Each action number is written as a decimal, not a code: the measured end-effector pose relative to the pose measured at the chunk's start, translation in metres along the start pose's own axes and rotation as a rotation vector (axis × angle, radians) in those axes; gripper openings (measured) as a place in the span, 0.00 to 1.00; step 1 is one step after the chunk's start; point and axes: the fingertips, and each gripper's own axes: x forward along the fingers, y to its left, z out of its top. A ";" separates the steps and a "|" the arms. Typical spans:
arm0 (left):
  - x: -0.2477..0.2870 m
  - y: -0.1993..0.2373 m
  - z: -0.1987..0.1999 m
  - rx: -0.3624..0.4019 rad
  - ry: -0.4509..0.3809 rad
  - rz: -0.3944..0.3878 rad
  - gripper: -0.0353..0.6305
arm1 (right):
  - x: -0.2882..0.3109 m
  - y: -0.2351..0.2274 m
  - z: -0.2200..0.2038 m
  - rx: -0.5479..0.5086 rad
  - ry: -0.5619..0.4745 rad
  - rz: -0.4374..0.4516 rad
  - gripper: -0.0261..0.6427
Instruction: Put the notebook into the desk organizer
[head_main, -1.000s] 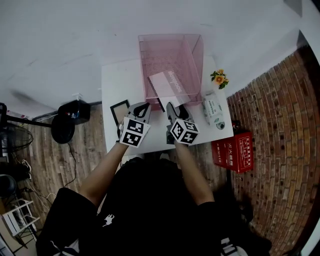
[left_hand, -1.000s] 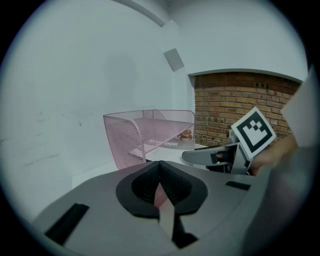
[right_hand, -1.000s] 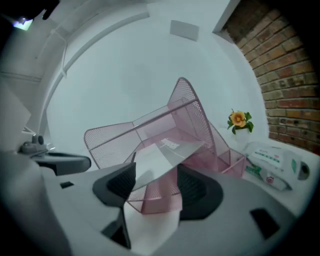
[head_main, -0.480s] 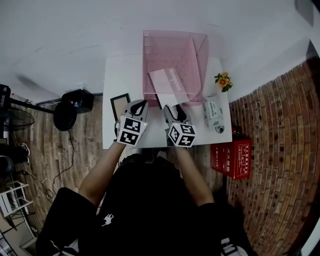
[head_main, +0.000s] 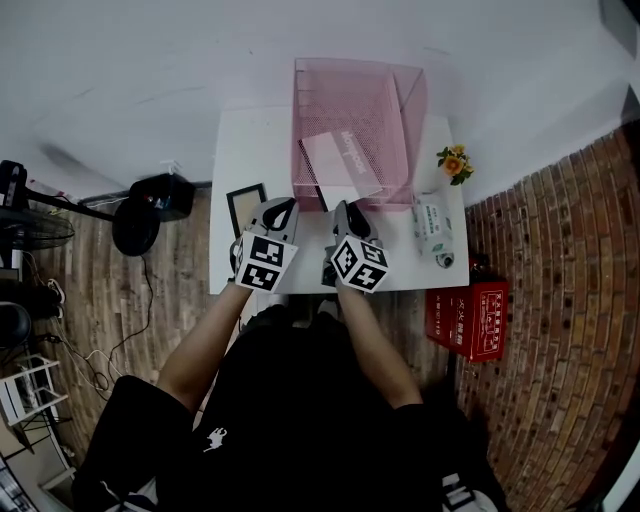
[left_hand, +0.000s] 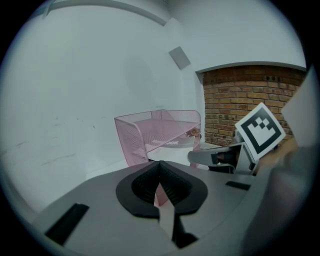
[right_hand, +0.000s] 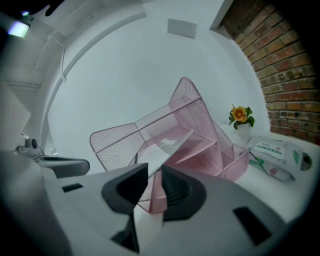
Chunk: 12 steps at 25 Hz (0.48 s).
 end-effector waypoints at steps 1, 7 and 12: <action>0.000 0.001 0.001 0.005 -0.003 -0.002 0.06 | 0.001 0.001 0.001 0.010 -0.004 -0.002 0.16; 0.000 0.011 0.004 0.018 -0.017 -0.009 0.06 | 0.004 -0.005 0.011 0.082 -0.063 -0.077 0.07; 0.000 0.019 0.005 0.033 -0.024 -0.016 0.06 | 0.005 -0.018 0.023 0.164 -0.134 -0.174 0.05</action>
